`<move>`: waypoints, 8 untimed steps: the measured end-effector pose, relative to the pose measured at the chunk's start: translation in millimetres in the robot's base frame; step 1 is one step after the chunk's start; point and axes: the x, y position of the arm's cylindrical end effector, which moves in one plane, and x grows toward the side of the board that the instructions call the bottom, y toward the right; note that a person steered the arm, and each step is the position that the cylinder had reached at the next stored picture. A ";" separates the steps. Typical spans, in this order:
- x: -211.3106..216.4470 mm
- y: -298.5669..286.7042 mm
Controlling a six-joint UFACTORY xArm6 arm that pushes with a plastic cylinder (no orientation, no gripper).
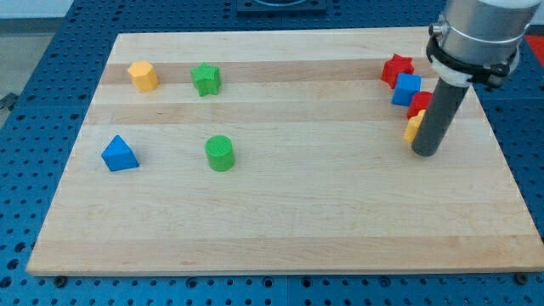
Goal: Slide the green circle into the bottom side of the yellow heart
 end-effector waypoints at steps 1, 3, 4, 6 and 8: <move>0.5 -0.1; 1.8 -98.5; -40.0 -171.8; -27.3 -330.6; 27.1 -275.1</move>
